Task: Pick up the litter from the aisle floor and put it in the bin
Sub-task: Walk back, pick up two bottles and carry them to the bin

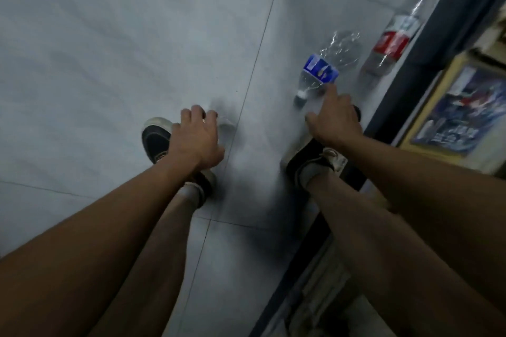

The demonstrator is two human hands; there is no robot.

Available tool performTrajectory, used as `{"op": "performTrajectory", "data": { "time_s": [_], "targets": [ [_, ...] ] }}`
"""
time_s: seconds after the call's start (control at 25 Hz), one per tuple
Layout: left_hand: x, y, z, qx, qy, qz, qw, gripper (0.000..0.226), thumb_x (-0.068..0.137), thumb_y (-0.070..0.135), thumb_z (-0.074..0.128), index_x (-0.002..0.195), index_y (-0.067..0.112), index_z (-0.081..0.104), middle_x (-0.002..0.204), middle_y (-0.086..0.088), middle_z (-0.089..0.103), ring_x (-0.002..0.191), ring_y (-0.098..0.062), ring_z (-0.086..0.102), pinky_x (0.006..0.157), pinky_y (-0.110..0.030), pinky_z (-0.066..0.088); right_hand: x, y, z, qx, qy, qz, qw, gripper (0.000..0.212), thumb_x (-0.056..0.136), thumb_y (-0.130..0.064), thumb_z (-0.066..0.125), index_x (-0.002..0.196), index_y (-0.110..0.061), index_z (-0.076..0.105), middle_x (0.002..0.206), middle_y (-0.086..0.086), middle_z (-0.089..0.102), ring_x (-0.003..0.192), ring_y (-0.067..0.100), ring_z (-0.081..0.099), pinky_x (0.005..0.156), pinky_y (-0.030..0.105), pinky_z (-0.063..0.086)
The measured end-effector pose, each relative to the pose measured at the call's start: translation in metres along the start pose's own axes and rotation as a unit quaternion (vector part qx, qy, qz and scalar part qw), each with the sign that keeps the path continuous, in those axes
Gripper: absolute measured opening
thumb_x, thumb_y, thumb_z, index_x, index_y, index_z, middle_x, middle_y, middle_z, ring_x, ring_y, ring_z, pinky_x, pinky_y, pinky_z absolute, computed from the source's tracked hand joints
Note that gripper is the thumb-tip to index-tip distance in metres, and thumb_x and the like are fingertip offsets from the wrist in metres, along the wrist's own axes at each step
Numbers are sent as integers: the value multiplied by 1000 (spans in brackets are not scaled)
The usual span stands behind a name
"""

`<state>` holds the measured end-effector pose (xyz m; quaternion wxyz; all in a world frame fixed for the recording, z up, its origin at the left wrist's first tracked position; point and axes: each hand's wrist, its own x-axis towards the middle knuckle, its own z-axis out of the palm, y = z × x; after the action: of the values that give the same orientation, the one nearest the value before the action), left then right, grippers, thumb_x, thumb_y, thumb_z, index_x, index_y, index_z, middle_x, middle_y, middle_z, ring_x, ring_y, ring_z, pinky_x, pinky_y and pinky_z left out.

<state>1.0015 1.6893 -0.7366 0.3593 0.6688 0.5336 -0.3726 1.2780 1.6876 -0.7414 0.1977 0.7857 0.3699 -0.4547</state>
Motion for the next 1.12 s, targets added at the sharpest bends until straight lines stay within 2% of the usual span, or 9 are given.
{"op": "performTrajectory", "data": {
  "time_s": [0.12,0.24,0.36,0.48,0.6,0.68,0.8,0.92,1.12],
  "targets": [
    [54,-6,55,12,12,-67,998,67,78,41,72,130,12,41,129,-17,40,116,-39,45,87,-51,48,71,-5,38,133,86,108,982,96,83,-51,74,152,-18,16,144,20,38,126,41,50,101,51,49],
    [81,-5,92,1,10,-80,997,53,85,31,69,125,6,45,124,-20,39,105,-42,50,76,-50,50,120,-13,58,209,141,167,953,114,74,-55,81,153,-11,11,148,20,34,129,40,49,107,47,47],
    [85,-6,94,-40,16,-74,996,50,88,38,65,125,7,51,125,-20,46,108,-41,51,79,-49,51,137,-25,62,227,166,201,938,102,77,-41,82,150,-11,17,149,16,32,128,37,52,103,39,48],
    [69,0,68,-72,40,-74,994,47,88,45,57,119,9,54,118,-18,58,109,-39,52,81,-47,49,112,-31,56,189,114,196,955,83,81,-28,77,145,-10,28,149,16,35,125,35,54,96,36,47],
    [28,8,17,-95,54,-96,989,41,84,40,57,113,11,55,110,-18,60,105,-38,54,76,-41,42,48,-35,32,150,52,148,976,66,85,-27,68,142,-9,39,143,18,44,121,39,57,97,39,47],
    [-9,14,-27,-121,44,-107,986,42,81,36,60,114,10,55,110,-17,59,101,-39,58,78,-41,45,-9,-37,7,124,27,107,986,60,84,-26,66,138,-10,45,138,17,48,117,39,59,93,38,46],
    [-83,18,-100,-148,40,-75,985,35,77,22,65,109,11,54,110,-15,54,95,-37,60,75,-40,49,-112,-44,-40,82,5,35,996,61,83,-27,72,137,-12,47,133,13,50,112,35,59,88,36,45],
    [-166,21,-168,-149,51,-12,987,28,73,9,65,99,12,53,107,-13,52,86,-33,56,69,-39,48,-211,-52,-89,47,-4,2,999,68,81,-28,77,138,-16,43,128,9,54,109,30,58,89,41,51],
    [-321,15,-263,-157,75,12,985,16,69,14,60,82,19,51,91,-4,55,84,-32,60,64,-31,40,-368,-76,-184,55,-7,-79,995,68,82,-32,77,138,-22,42,122,-2,53,108,24,60,89,42,56]
  ]
}}
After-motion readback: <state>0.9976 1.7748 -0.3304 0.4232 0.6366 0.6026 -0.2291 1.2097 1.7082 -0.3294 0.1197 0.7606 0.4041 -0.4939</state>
